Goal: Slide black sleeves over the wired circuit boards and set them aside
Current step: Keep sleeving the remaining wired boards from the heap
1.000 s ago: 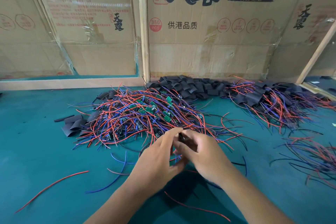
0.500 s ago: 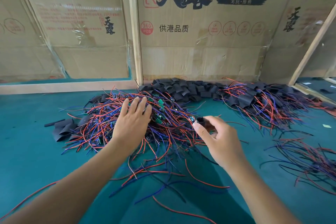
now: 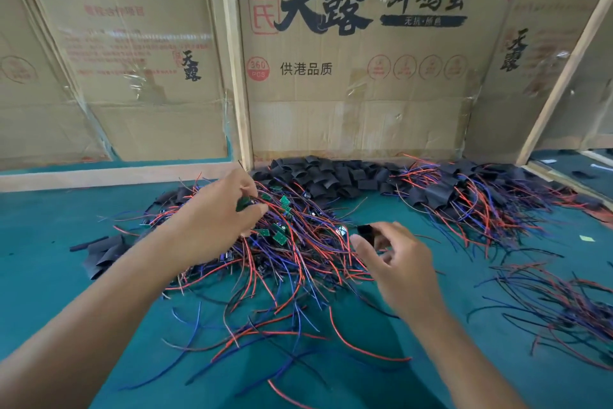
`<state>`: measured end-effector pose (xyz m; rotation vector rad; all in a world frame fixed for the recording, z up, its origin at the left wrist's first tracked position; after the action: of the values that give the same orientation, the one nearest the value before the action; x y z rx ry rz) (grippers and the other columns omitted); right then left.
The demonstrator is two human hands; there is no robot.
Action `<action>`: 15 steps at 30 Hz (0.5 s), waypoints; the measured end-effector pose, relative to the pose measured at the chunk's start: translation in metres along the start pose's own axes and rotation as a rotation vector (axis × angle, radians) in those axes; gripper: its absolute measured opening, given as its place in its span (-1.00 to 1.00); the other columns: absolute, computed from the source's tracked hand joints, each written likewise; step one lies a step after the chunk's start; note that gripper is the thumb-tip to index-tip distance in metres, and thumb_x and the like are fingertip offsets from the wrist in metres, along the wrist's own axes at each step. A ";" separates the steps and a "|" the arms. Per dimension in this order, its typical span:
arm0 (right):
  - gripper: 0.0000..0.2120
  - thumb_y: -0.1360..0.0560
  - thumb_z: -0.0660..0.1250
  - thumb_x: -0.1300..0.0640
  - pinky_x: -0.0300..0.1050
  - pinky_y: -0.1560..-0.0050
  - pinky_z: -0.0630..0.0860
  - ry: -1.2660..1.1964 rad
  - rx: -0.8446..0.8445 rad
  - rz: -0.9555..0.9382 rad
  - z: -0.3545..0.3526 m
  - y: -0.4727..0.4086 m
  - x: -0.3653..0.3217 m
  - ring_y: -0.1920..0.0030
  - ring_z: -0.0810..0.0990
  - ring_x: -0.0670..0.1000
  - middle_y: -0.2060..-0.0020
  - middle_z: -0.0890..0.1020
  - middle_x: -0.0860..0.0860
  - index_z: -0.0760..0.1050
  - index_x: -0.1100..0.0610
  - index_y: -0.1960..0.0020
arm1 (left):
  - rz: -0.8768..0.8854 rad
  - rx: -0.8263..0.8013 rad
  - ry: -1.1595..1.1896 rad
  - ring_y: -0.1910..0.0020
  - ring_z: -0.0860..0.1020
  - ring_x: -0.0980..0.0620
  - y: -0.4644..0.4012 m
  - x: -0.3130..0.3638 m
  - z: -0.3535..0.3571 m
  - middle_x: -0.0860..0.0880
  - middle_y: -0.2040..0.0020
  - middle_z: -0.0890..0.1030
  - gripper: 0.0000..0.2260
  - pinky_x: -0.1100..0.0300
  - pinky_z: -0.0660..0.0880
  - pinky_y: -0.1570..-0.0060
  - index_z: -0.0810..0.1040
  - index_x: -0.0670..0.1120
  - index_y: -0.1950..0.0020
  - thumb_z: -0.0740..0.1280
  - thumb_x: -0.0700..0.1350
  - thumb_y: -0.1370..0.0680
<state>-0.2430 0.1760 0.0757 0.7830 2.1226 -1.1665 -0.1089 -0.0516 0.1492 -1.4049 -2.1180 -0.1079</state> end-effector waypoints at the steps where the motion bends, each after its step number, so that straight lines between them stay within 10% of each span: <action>1: -0.82 -0.48 0.31 -0.24 -0.39 0.26 0.43 -0.005 0.008 -0.006 -0.001 0.000 -0.001 0.16 0.55 -0.13 0.21 0.57 -0.20 0.53 -0.16 0.10 | -0.021 0.033 0.071 0.46 0.47 0.22 0.008 -0.001 -0.003 0.11 0.26 0.58 -0.91 0.20 0.32 0.38 0.38 0.15 0.00 0.30 0.05 -0.61; 8: -0.91 -0.47 0.38 -0.10 -0.43 0.22 0.40 0.010 -0.031 0.004 0.004 -0.001 0.000 0.18 0.57 -0.16 0.21 0.60 -0.17 0.53 -0.12 0.08 | 0.020 0.308 0.120 0.47 0.38 0.13 0.074 -0.002 -0.007 0.06 0.38 0.53 -0.89 0.35 0.31 0.43 0.55 0.09 0.22 0.38 0.01 -0.50; 15: -0.90 -0.51 0.42 0.00 -0.36 0.24 0.43 0.058 -0.089 -0.003 0.013 0.002 0.001 0.20 0.55 -0.10 0.21 0.61 -0.10 0.57 0.01 0.07 | 0.110 -0.368 -0.094 0.35 0.42 0.21 0.103 -0.012 0.059 0.35 0.28 0.49 -0.75 0.34 0.32 0.33 0.45 0.18 0.13 0.26 0.32 -0.52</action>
<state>-0.2391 0.1655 0.0676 0.7818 2.2079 -1.0544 -0.0420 0.0054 0.0692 -1.7644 -2.1684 -0.4128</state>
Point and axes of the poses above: each hand's wrist, its own y-axis away from the middle knuckle, its own z-axis out of the palm, x = y × z, the point moved 8 cm from there along -y, towards the middle knuckle
